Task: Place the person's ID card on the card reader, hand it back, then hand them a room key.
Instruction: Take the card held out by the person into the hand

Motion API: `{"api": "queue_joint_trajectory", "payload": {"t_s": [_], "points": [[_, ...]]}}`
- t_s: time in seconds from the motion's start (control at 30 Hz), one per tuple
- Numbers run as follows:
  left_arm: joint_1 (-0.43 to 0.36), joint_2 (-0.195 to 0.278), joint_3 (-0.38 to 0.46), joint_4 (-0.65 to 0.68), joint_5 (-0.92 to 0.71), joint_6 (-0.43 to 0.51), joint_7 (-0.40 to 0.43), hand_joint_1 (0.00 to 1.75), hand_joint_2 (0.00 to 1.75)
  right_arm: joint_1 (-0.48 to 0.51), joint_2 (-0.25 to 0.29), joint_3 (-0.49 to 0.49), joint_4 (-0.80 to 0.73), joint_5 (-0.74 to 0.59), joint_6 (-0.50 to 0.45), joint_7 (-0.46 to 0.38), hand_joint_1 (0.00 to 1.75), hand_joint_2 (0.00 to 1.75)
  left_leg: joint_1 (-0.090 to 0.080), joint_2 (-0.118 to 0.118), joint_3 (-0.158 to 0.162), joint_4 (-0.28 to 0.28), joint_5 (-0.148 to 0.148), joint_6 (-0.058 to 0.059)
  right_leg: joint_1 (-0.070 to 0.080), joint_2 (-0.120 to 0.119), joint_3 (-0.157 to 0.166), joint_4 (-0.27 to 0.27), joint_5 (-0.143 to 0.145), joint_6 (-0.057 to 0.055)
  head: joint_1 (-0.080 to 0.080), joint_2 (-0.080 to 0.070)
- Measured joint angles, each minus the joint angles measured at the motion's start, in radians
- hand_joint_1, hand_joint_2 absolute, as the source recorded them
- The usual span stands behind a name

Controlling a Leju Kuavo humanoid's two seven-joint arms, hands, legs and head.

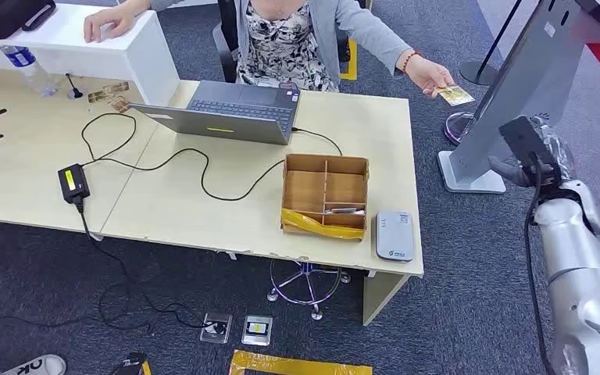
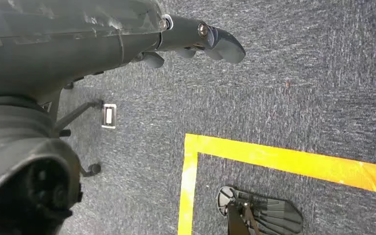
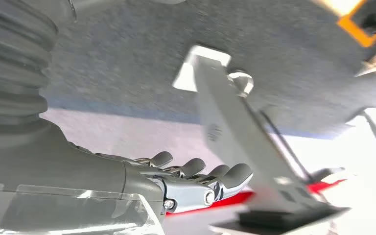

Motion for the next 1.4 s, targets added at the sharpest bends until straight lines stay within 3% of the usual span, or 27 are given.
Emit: {"api": "queue_joint_trajectory", "payload": {"t_s": [0.33,0.73,0.87,1.4], "points": [[0.001,0.011,-0.004,0.000,-0.033,-0.015,0.026,0.00,0.00,0.028,0.083,0.157,-0.035,0.068,-0.149,0.019,0.00,1.75,0.000,-0.001,-0.001,0.000,0.000,0.000,0.000,-0.001,0.000,-0.001,0.000,0.000,0.000,0.000],[-0.007,0.028,-0.004,0.000,-0.034,-0.025,0.030,0.00,0.00,0.049,0.113,0.229,-0.048,0.049,-0.159,0.045,0.00,1.75,0.000,-0.001,-0.001,0.000,0.000,0.000,0.000,0.000,-0.001,-0.001,0.000,0.000,0.000,0.000],[-0.010,0.027,-0.004,0.000,-0.039,-0.025,0.030,0.00,0.00,0.052,0.116,0.235,-0.048,0.043,-0.156,0.048,1.75,1.75,0.000,-0.001,-0.001,0.000,0.000,0.000,0.000,0.000,-0.001,-0.001,0.000,0.000,0.000,0.000],[-0.013,0.028,-0.004,0.000,-0.047,-0.020,0.032,0.00,0.00,0.060,0.115,0.235,-0.094,-0.004,-0.125,0.057,1.75,1.75,0.000,0.000,-0.001,0.000,0.000,0.000,0.000,0.001,-0.002,-0.001,0.000,0.000,0.000,0.000]]}}
